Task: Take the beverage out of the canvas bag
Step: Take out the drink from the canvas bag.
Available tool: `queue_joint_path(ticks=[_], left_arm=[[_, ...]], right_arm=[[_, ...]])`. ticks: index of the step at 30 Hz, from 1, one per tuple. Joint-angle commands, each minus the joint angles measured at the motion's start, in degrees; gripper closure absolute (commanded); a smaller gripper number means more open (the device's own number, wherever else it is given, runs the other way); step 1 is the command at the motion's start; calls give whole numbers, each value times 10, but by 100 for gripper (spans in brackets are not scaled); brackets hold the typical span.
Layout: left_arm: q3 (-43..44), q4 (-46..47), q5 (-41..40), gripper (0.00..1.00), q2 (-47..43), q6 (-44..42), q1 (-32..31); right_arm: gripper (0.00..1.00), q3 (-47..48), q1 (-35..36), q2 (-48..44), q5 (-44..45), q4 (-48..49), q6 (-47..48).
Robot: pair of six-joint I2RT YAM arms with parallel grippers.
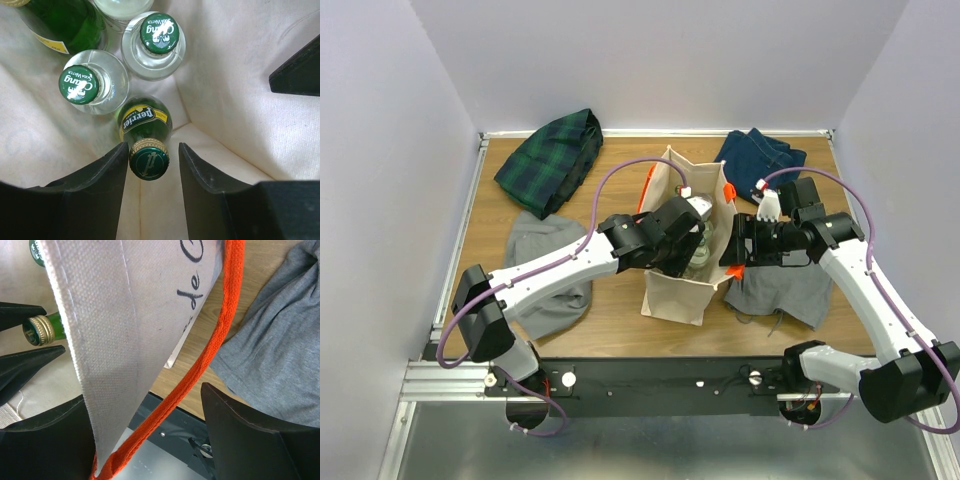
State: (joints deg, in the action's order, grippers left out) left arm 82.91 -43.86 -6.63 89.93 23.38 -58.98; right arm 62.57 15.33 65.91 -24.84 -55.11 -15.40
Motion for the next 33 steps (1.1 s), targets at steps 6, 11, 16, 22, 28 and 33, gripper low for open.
queue_joint_path(ticks=[6, 11, 16, 22, 28, 33], left_arm=[[20, -11, 9, 43, -5, -1, -3], [20, -11, 11, 42, -4, 1, -3], [18, -10, 7, 39, -4, 3, -3], [13, -19, -13, 38, -3, 9, -3], [8, -33, -34, 37, 2, 14, -2], [9, -43, -35, 37, 11, 20, -2]], right_arm=[[16, 17, 3, -5, 19, 10, 7], [16, 14, 2, -8, 19, 11, 7], [15, 14, 2, -11, 22, 11, 7], [15, 14, 2, -11, 22, 9, 7], [15, 17, 2, -10, 23, 10, 8], [15, 18, 2, -9, 25, 10, 7]])
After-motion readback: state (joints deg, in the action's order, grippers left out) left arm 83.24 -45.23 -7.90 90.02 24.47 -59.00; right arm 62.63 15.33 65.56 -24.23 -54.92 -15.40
